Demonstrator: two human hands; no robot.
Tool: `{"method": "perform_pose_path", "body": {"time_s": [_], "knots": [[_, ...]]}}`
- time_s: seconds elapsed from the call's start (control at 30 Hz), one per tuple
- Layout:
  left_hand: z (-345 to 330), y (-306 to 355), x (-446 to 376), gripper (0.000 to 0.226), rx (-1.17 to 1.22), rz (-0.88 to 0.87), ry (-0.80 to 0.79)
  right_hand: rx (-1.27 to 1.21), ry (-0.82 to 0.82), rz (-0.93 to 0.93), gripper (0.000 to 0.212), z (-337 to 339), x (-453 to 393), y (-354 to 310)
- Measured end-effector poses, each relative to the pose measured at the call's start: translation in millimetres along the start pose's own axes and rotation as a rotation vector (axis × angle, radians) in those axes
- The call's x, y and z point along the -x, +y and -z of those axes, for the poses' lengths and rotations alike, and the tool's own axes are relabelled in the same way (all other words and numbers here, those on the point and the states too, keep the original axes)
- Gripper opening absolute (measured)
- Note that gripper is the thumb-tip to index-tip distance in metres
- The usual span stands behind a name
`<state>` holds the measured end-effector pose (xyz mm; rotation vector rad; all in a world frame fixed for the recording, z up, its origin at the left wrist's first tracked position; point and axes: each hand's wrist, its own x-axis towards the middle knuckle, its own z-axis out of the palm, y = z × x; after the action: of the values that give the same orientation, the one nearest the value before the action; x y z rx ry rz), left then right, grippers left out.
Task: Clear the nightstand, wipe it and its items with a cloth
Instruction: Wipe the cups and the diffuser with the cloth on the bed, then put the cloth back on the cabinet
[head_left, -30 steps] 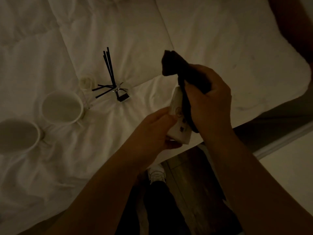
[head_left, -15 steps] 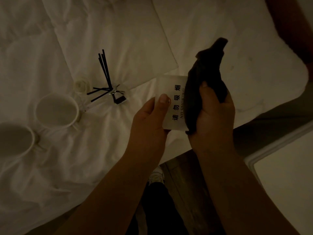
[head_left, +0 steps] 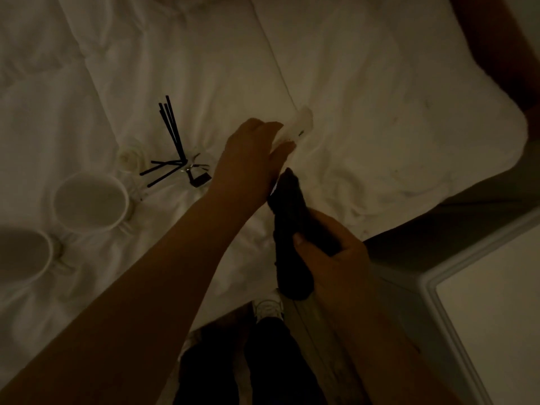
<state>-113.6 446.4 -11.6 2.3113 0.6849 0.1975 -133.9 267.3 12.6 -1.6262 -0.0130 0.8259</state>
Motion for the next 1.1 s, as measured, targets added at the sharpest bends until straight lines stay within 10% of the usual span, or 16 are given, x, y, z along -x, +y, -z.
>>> {"method": "perform_pose_path", "body": {"time_s": [0.3, 0.47, 0.6, 0.93, 1.1], "knots": [[-11, -9, 19, 0.056, -0.160, -0.022, -0.146, -0.188, 0.156, -0.039, 0.026, 19, -11, -13], [31, 34, 68, 0.045, 0.499, 0.246, -0.092, -0.232, 0.148, -0.021, 0.027, 13, 4, -54], [87, 63, 97, 0.050, 1.099, 0.466, -0.335, -0.358, -0.019, -0.055, 0.037, -7, 40, -113], [313, 102, 184, 0.022, 0.904, 0.437, -0.215, -0.003, -0.448, -0.149, 0.032, -41, 120, -275], [399, 117, 261, 0.014, 0.901, 0.499, 0.091, 0.127, -0.712, -0.130, 0.040, -109, 164, -318]]}}
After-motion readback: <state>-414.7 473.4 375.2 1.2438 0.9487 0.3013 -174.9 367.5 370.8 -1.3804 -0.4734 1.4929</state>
